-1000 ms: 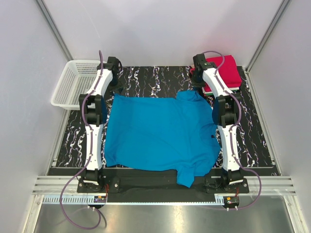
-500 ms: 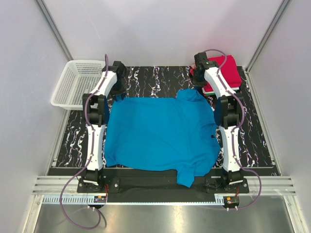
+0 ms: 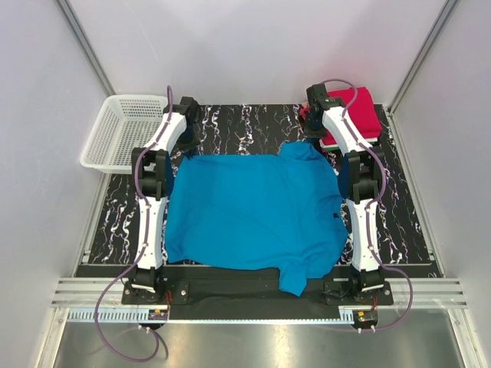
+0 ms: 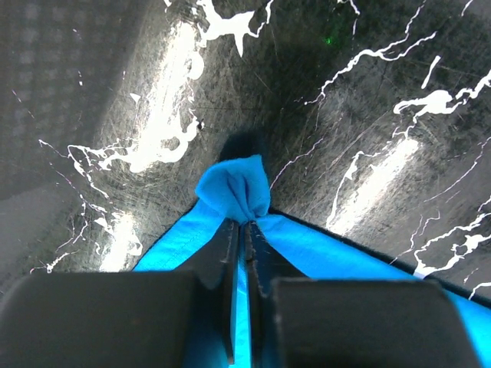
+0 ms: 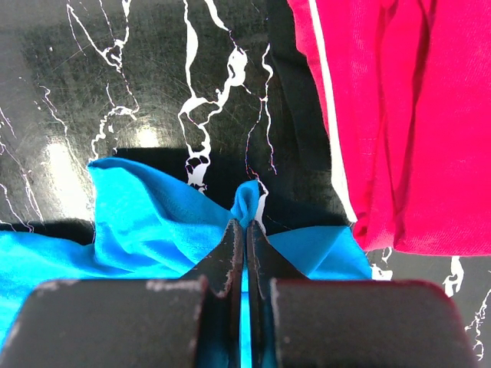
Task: Fold and stack the t-shirts
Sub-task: Fold the tshirt
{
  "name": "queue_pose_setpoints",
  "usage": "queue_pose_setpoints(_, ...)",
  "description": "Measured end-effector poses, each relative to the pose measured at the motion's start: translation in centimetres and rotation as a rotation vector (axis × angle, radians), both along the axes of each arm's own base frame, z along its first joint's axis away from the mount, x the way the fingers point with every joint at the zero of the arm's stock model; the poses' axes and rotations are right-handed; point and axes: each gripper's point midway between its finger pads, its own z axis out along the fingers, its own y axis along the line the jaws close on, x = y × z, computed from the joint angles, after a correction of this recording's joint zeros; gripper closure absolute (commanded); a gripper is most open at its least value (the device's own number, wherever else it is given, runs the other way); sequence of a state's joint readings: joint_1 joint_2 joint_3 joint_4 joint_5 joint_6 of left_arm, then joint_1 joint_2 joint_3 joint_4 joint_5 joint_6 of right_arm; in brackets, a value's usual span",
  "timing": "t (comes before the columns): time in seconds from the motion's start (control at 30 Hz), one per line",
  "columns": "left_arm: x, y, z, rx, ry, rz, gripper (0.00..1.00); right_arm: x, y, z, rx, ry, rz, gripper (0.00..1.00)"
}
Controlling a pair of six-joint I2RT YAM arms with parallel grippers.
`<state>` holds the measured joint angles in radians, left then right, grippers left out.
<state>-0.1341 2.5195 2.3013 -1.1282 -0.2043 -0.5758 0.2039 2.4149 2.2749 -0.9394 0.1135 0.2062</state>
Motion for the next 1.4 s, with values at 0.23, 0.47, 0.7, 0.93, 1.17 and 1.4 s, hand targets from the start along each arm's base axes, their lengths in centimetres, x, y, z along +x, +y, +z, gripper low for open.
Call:
queue_pose_setpoints(0.23, 0.0, 0.1, 0.1, 0.014, -0.002, -0.003, 1.0, -0.1, 0.0, 0.0, -0.001, 0.002, 0.001, 1.0)
queue_pose_setpoints(0.47, -0.8, 0.9, 1.1, 0.054, -0.015, -0.005, 1.0, -0.7, -0.5, 1.2, -0.018, -0.011, -0.008, 1.0)
queue_pose_setpoints(0.7, -0.9, 1.2, 5.6, 0.062, -0.104, -0.021, 1.0, -1.3, -1.2, 4.1, -0.034, -0.065, -0.022, 1.0)
queue_pose_setpoints(0.93, -1.0, 1.6, 7.3, 0.079, -0.138, -0.054, 1.0, -2.2, -1.6, 5.8, -0.04, -0.096, -0.024, 1.0)
queue_pose_setpoints(1.17, -1.9, 1.9, 6.9, 0.097, -0.112, -0.094, 1.0, -2.1, -2.0, 7.9, -0.052, -0.144, -0.025, 1.0)
queue_pose_setpoints(1.4, -3.2, 2.6, 8.9, 0.103, -0.131, -0.102, 1.0, -2.3, -2.1, 9.9, -0.051, -0.184, -0.026, 1.0)
